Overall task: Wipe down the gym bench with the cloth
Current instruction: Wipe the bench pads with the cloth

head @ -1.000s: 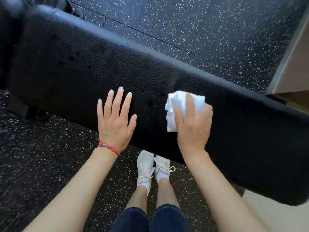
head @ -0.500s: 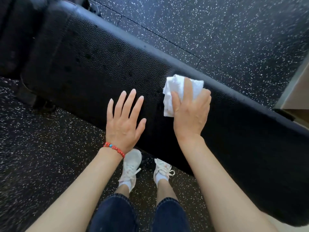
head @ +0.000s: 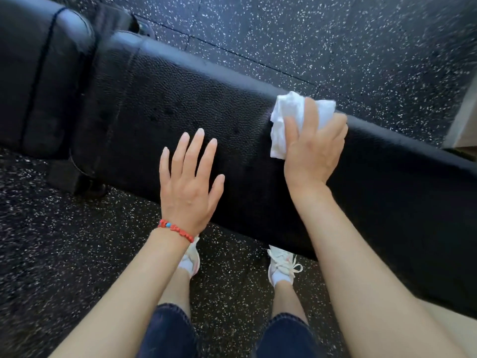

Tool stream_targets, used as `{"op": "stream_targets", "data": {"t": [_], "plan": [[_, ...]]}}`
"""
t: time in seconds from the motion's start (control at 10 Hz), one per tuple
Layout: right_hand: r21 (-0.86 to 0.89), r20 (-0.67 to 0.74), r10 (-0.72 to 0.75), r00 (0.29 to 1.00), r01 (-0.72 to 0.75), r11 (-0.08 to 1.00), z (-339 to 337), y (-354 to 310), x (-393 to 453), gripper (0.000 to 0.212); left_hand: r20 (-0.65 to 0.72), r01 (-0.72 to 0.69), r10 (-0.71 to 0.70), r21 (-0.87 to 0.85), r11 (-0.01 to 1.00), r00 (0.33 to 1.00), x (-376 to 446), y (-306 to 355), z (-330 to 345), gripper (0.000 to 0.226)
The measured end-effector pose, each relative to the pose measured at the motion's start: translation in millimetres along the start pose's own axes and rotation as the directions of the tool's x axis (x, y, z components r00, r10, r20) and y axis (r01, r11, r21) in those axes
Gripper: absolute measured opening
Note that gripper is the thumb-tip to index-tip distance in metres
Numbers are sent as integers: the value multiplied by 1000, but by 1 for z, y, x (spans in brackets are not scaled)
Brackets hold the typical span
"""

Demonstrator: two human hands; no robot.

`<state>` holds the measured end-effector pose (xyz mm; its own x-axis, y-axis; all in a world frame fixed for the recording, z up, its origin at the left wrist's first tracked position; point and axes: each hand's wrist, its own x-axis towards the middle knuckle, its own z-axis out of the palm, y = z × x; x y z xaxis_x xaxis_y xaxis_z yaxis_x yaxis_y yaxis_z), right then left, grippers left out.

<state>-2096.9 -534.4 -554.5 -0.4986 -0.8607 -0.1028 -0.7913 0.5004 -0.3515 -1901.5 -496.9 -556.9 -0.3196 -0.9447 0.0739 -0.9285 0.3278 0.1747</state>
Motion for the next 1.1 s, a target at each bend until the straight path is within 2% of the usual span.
{"op": "stream_targets", "data": {"t": [0.1, 0.2, 0.3, 0.4, 0.5, 0.6, 0.7, 0.8, 0.9, 1.0, 1.1], "plan": [[63, 19, 94, 995, -95, 993, 2, -5, -17, 49, 7, -28, 28, 22, 999, 1000, 14, -32, -5, 51], [104, 101, 101, 990, -112, 988, 12, -10, -86, 46, 46, -64, 62, 40, 997, 997, 24, -57, -3, 52], [11, 38, 49, 998, -49, 999, 19, -19, -123, 41, 96, -114, 111, 24, 993, 989, 27, -71, 1, 53], [31, 62, 89, 994, -92, 995, 16, -23, -111, 40, 108, -141, 139, 9, 990, 984, 28, -75, 4, 54], [7, -65, 94, 993, -94, 996, 18, -34, -73, 43, 100, -141, 140, 4, 990, 985, 27, -76, 5, 54], [21, -97, 225, 970, -224, 974, 18, -48, -12, 45, 95, -146, 145, 3, 989, 985, 26, -76, 6, 54], [6, -94, 221, 971, -221, 975, 23, -50, -2, 45, 85, -152, 152, 2, 988, 985, 28, -77, 6, 54], [-22, -155, 104, 982, -109, 994, 30, -51, -41, 44, 90, -155, 155, -12, 988, 984, 29, -78, 2, 54], [-53, -92, -14, 996, 10, 999, 38, -51, -93, 41, 78, -148, 148, -11, 989, 986, 35, -80, 1, 53], [-85, -87, -100, 991, 93, 992, 40, -47, -111, 40, 80, -123, 122, 10, 992, 989, 43, -89, 0, 53], [-127, -132, -130, 983, 113, 986, 40, -49, -85, 39, 83, -132, 130, 13, 991, 988, 50, -100, 2, 54]]}}
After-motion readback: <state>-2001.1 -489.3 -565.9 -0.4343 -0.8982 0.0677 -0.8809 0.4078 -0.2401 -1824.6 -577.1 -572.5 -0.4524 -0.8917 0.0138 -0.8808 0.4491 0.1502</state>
